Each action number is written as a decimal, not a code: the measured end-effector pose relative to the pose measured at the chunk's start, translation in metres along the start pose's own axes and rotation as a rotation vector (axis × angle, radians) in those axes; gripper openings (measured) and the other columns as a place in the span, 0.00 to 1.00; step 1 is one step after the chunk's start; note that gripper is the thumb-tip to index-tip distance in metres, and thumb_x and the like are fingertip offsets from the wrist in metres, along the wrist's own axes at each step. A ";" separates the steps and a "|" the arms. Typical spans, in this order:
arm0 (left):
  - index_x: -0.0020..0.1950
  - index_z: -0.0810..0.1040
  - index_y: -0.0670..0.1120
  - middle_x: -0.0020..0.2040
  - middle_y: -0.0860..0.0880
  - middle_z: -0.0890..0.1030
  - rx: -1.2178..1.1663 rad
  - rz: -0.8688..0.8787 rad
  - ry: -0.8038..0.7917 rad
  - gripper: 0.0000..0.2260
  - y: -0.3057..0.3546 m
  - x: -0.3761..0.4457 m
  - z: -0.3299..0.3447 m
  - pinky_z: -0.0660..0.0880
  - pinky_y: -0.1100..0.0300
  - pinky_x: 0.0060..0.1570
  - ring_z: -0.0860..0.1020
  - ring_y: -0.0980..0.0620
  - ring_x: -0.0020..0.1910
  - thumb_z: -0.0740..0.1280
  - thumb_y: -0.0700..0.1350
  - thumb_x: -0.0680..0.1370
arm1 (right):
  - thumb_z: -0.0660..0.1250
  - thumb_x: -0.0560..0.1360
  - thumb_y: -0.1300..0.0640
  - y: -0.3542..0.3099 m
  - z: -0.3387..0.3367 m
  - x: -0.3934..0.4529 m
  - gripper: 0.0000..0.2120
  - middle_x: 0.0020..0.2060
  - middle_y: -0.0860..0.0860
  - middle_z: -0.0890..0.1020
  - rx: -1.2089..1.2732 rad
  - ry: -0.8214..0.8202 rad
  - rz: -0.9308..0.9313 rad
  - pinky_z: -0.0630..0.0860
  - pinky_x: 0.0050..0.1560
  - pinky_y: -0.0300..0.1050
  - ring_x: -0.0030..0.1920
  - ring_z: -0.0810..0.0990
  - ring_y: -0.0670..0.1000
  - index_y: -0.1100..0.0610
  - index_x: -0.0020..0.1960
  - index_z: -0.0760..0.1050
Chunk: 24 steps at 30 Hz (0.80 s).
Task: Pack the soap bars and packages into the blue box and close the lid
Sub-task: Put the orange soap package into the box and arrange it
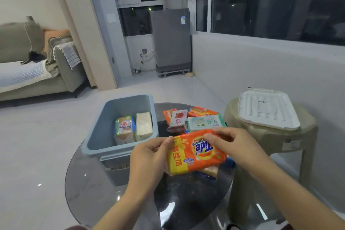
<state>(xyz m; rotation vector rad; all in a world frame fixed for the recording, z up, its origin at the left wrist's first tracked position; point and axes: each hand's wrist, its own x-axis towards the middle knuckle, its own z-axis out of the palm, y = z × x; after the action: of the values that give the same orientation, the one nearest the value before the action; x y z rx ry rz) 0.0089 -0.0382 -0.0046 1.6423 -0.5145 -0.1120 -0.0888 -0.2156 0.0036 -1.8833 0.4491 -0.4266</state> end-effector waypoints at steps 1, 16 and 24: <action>0.38 0.83 0.52 0.32 0.60 0.84 -0.029 0.025 0.021 0.06 0.006 0.002 -0.002 0.73 0.74 0.26 0.82 0.65 0.34 0.69 0.45 0.74 | 0.67 0.61 0.36 -0.007 0.003 0.001 0.14 0.45 0.40 0.82 0.004 0.024 -0.039 0.81 0.38 0.37 0.41 0.84 0.41 0.38 0.45 0.75; 0.40 0.84 0.54 0.36 0.54 0.86 -0.245 0.149 0.287 0.06 0.034 0.046 -0.057 0.79 0.66 0.31 0.85 0.56 0.37 0.68 0.52 0.72 | 0.72 0.56 0.36 -0.079 0.061 0.066 0.24 0.43 0.45 0.85 0.378 -0.104 -0.223 0.80 0.35 0.39 0.43 0.85 0.46 0.41 0.50 0.76; 0.40 0.83 0.56 0.35 0.60 0.85 -0.055 0.160 0.313 0.05 0.004 0.072 -0.101 0.74 0.73 0.30 0.82 0.63 0.36 0.69 0.48 0.75 | 0.73 0.59 0.43 -0.089 0.104 0.123 0.19 0.37 0.45 0.86 0.352 -0.238 -0.232 0.78 0.32 0.34 0.39 0.85 0.45 0.47 0.47 0.77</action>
<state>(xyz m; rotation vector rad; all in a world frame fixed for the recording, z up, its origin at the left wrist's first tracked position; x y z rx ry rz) 0.1089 0.0257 0.0306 1.5234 -0.3961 0.2438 0.0780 -0.1639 0.0622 -1.6199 -0.0074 -0.3993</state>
